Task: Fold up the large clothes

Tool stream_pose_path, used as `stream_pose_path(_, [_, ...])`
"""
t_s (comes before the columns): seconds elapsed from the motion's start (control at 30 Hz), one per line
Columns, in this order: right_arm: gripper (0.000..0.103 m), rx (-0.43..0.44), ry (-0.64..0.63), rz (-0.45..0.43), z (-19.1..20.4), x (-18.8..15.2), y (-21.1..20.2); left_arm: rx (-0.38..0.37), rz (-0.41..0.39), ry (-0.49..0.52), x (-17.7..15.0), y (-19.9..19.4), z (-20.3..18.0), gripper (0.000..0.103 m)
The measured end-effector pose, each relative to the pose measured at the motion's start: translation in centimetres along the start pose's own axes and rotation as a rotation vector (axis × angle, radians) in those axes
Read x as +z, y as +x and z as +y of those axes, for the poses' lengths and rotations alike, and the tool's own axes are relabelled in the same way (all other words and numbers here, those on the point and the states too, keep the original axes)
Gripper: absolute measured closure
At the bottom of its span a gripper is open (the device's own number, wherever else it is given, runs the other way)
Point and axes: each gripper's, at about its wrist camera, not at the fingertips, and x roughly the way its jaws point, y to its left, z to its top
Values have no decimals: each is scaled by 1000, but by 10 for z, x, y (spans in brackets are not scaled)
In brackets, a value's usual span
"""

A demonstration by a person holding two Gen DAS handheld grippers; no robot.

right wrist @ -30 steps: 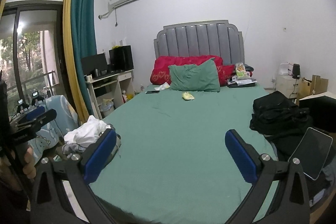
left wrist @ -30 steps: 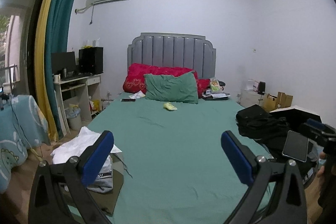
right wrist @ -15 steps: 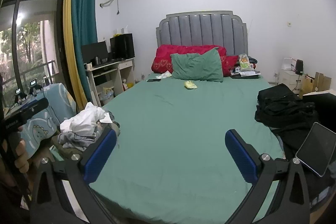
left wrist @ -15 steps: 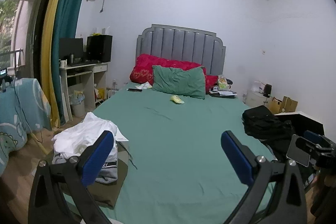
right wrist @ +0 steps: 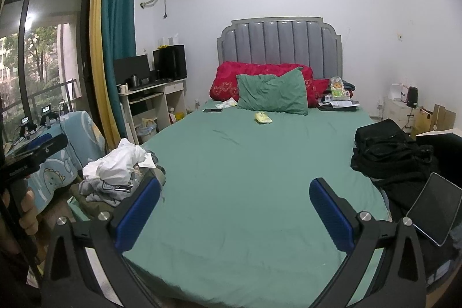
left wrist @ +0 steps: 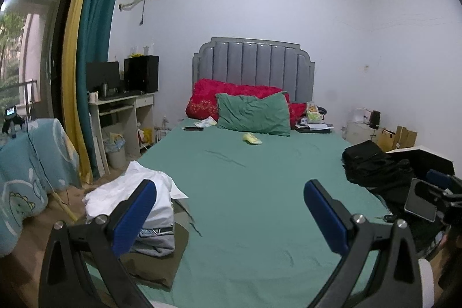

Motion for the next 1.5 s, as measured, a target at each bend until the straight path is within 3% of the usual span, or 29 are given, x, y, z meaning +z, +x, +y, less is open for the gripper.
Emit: stream_pose_path(1.5, [1, -7, 24, -10, -3, -6, -4, -20, -11, -2, 5, -2, -5, 1])
